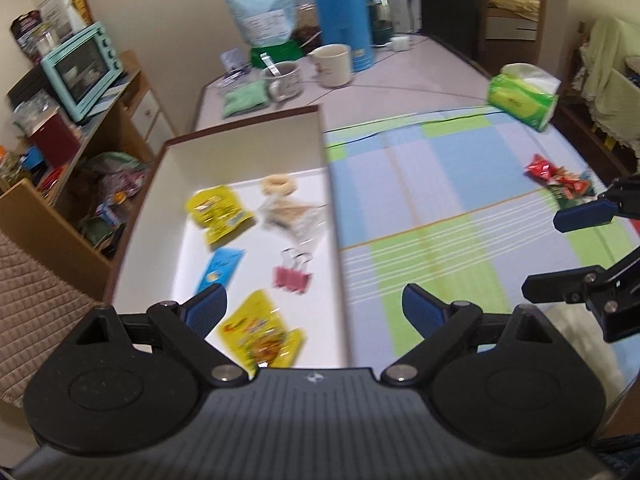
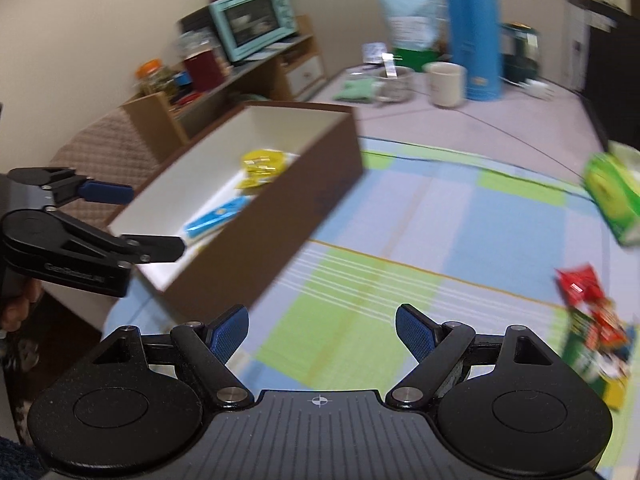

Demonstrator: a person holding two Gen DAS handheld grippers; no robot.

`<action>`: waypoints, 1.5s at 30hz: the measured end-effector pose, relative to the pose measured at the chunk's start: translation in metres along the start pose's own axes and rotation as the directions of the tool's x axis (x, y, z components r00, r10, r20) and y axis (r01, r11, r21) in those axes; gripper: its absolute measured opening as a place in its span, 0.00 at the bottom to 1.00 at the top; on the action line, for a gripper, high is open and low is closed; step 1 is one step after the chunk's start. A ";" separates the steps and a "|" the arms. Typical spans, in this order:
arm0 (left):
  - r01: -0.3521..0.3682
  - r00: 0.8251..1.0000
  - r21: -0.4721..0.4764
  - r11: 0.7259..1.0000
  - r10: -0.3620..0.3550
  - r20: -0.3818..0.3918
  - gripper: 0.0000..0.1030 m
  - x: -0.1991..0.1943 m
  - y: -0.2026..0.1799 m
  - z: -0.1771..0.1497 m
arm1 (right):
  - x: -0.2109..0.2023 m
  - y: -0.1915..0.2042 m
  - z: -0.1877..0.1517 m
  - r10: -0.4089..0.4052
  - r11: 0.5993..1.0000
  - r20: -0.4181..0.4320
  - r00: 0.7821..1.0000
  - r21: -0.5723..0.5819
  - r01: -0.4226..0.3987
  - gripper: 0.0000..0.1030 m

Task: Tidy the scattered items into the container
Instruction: 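Withdraw both tools from the box toward the remaining snacks, then reach the left tool down to the green Mentholatum card while the right tool approaches the blue binder clip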

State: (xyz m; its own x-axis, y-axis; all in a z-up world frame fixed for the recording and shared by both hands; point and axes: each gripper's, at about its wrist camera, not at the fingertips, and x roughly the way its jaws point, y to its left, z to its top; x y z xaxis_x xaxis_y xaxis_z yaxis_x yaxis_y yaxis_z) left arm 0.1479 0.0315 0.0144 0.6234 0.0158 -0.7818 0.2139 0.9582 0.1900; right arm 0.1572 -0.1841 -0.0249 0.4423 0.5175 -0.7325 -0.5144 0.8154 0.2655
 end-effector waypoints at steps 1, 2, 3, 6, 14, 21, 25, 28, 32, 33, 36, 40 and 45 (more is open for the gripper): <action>0.014 1.000 0.008 1.000 -0.014 0.004 0.90 0.001 -0.009 0.003 | -0.006 -0.010 -0.004 -0.012 1.000 0.003 1.000 0.020 0.012 0.81; 0.029 1.000 0.016 0.999 -0.029 0.008 0.90 0.003 -0.018 0.005 | -0.012 -0.020 -0.009 -0.024 0.999 0.003 1.000 0.042 0.023 0.81; 0.044 0.999 0.025 0.999 -0.044 0.012 0.91 0.004 -0.028 0.007 | -0.017 -0.030 -0.014 -0.036 0.997 0.002 0.999 0.068 0.035 0.81; 0.090 0.996 0.049 0.995 -0.091 0.015 0.91 0.011 -0.057 0.012 | -0.035 -0.061 -0.031 -0.091 0.986 -0.012 0.996 0.136 0.091 0.81; 0.204 0.979 0.113 0.972 -0.202 -0.030 0.91 0.041 -0.137 0.020 | -0.075 -0.131 -0.063 -0.220 0.945 -0.049 0.974 0.238 0.225 0.81; 0.292 0.956 0.150 0.945 -0.289 -0.042 0.91 0.058 -0.186 0.028 | -0.091 -0.170 -0.076 -0.264 0.925 -0.074 0.962 0.265 0.274 0.81; 0.344 0.939 0.161 0.925 -0.340 -0.054 0.91 0.071 -0.211 0.034 | -0.095 -0.192 -0.079 -0.280 0.912 -0.092 0.956 0.286 0.295 0.81; 0.385 0.923 0.162 0.909 -0.379 -0.066 0.91 0.084 -0.230 0.040 | -0.100 -0.208 -0.081 -0.295 0.901 -0.104 0.950 0.303 0.312 0.81; 0.423 0.906 0.155 0.893 -0.415 -0.082 0.90 0.105 -0.257 0.048 | -0.105 -0.229 -0.083 -0.307 0.884 -0.116 0.945 0.334 0.328 0.81; 0.431 0.902 0.152 0.889 -0.423 -0.088 0.90 0.111 -0.264 0.050 | -0.106 -0.234 -0.083 -0.308 0.880 -0.118 0.944 0.341 0.330 0.81; 0.443 0.896 0.154 0.883 -0.432 -0.100 0.90 0.127 -0.282 0.057 | -0.107 -0.249 -0.083 -0.309 0.872 -0.125 0.943 0.359 0.334 0.81; 0.434 0.900 0.162 0.886 -0.419 -0.120 0.87 0.149 -0.302 0.065 | -0.107 -0.266 -0.081 -0.311 0.864 -0.136 0.941 0.372 0.340 0.81; 0.413 0.908 0.169 0.895 -0.392 -0.144 0.78 0.174 -0.317 0.074 | -0.100 -0.280 -0.076 -0.301 0.862 -0.146 0.942 0.380 0.335 0.81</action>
State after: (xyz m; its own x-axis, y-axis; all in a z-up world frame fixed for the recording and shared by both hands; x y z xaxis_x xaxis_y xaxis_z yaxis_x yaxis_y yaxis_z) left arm 0.2444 -0.2909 -0.1379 0.3740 -0.3203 -0.8704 0.5758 0.8159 -0.0528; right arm 0.2009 -0.4844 -0.0739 0.4646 0.2041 -0.8617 -0.0162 0.9749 0.2222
